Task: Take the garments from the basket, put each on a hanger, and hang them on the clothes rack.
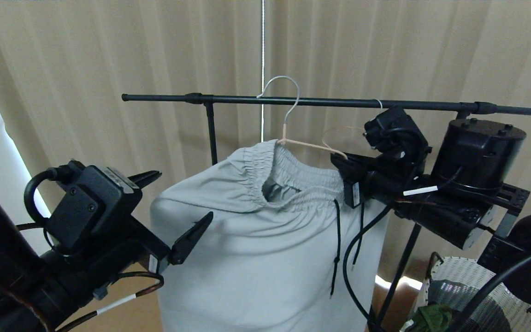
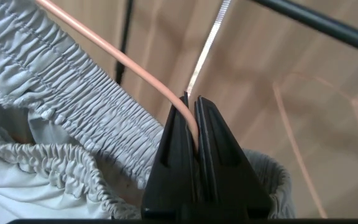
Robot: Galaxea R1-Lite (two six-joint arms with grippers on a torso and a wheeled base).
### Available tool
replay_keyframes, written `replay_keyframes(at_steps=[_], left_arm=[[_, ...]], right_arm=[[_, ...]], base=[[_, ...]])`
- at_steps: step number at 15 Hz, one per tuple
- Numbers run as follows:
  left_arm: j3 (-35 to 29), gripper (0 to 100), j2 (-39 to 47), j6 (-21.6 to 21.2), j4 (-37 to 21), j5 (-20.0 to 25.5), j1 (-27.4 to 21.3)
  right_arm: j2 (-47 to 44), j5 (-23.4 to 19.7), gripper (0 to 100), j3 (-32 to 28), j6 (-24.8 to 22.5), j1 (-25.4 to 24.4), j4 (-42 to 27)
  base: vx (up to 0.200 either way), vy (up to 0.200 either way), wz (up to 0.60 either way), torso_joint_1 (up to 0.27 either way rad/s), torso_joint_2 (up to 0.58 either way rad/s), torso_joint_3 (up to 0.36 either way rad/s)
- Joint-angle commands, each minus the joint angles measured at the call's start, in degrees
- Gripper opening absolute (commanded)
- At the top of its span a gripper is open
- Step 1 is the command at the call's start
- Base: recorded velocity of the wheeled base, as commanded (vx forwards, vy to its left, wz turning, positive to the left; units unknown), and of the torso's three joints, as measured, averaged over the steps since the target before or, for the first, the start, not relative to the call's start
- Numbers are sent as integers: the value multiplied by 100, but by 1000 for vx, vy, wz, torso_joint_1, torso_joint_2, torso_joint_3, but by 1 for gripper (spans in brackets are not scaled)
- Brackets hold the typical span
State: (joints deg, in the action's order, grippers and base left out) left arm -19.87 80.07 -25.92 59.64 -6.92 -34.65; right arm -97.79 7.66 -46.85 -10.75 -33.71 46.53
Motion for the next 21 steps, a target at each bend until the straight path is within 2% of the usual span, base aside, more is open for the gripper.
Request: replay_keyframes(at_steps=[1,5,9,18,21], left_arm=[[159,100,-185,43,4,-2,19],[783,100,-176,87,-5,51,599],[1126,100,18,87,-5,33,634],[1135,100,211,131,4,42,687],[1143,100,211,351,4,51,740]], right_arm=[[252,-1,0,97,3,110,14],[744,-10,0,255,3,145,14],[929,-18,0,290,3,110,14],[1025,-36,0,396,3,101,23],[1025,-36,0,396,3,101,23]], base=[[0,0,0,0,0,0],[0,0,0,0,0,0],[0,0,0,0,0,0],[0,0,0,0,0,0],[0,0,0,0,0,0]])
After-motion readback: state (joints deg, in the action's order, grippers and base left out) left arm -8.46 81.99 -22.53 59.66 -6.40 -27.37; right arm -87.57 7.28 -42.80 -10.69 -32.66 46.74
